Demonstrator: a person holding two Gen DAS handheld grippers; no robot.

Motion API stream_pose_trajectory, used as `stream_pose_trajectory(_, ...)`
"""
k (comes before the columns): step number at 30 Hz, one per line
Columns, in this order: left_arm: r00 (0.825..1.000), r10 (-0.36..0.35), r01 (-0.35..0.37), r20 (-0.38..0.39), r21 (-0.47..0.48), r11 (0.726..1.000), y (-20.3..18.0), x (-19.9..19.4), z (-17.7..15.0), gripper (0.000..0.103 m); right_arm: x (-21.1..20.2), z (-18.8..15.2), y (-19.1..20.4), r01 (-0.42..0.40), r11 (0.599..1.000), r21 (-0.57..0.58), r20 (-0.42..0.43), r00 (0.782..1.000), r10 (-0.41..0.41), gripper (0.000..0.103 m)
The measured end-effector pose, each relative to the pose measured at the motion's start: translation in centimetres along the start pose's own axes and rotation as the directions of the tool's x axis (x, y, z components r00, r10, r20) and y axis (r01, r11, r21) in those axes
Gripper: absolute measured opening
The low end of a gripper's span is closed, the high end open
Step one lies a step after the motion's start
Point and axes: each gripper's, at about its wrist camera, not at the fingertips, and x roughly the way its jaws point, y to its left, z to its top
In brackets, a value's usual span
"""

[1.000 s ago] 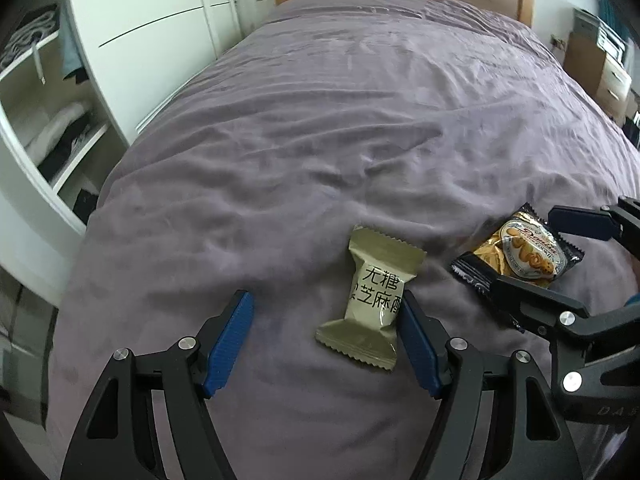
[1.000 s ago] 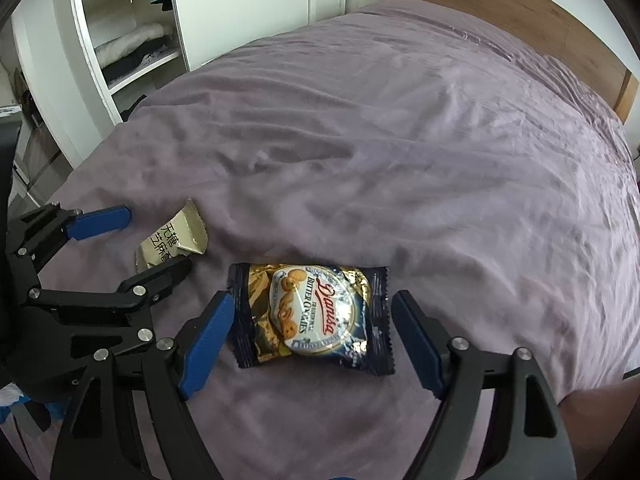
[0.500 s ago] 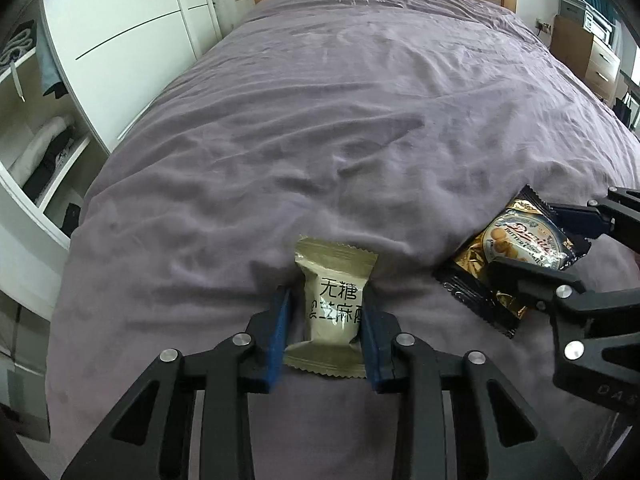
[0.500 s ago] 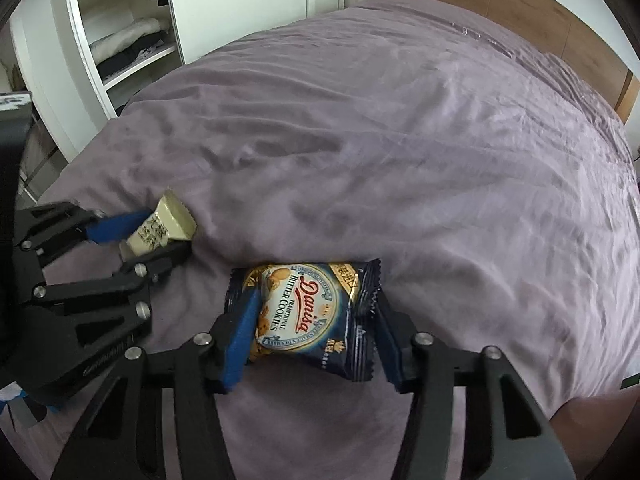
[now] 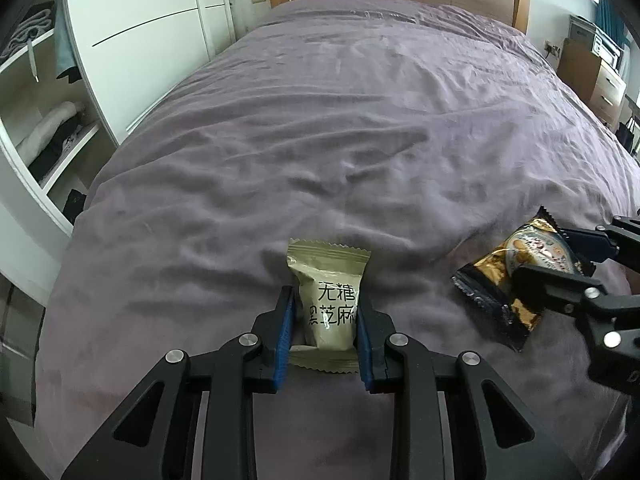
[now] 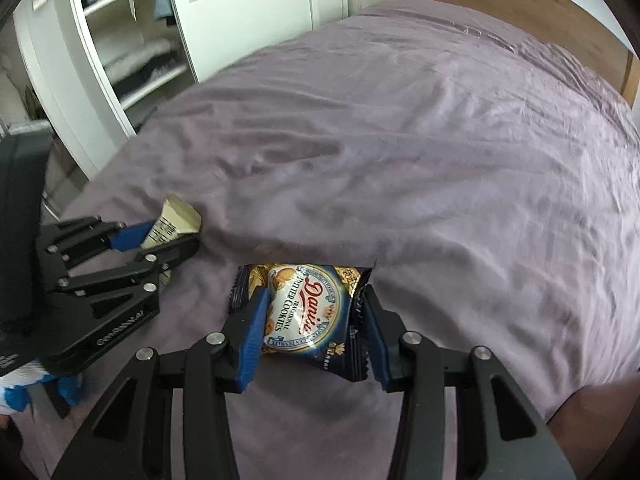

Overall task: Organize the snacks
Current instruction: 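Carry the beige candy and Danisa cookie pack with both tools over the green tray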

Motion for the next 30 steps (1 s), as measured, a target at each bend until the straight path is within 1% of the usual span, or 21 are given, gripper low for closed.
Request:
stream_pose_trajectory(7,0.999,-0.053,0.053,0.003,-0.037,0.998,0.3,-1.1,-0.3,0.023,-2.1,-0.6,0.1,-0.004,1.000,0.000,0.033,0.999,0.004,0.000)
stream_pose_trajectory(10,0.997,-0.075,0.075,0.003,-0.021,0.997,0.1,-1.8,-0.4,0.022,-2.9,-1.1,0.3,-0.004,1.000,-0.005,0.030,1.000,0.004,0.000)
stream_pose_trajectory(13,0.995,-0.098,0.097,-0.002,-0.030,0.995,0.2,-2.3,-0.8,0.022,-3.6,-1.6,0.3,-0.007,1.000,-0.005,0.032,0.999,0.007,0.000)
stream_pose_trajectory(18,0.994,-0.110,0.110,0.004,-0.035,0.993,0.3,-3.7,-1.8,0.022,-4.9,-2.4,0.4,-0.022,1.000,-0.006,0.036,0.999,0.022,0.000)
stream_pose_trajectory(22,0.993,-0.117,0.117,0.014,-0.024,0.993,0.1,-5.6,-3.1,0.022,-6.7,-3.7,1.1,-0.044,0.999,-0.022,0.040,0.998,0.045,0.000)
stream_pose_trajectory(27,0.991,-0.131,0.131,0.014,0.006,0.991,-0.9,-8.8,-5.7,0.022,-9.4,-5.7,2.0,-0.077,0.996,-0.033,0.048,0.996,0.079,0.000)
stream_pose_trajectory(30,0.988,-0.156,0.156,0.007,0.019,0.988,-1.8,-10.7,-7.0,0.022,-11.6,-7.7,2.5,-0.098,0.995,-0.028,0.051,0.994,0.099,0.000)
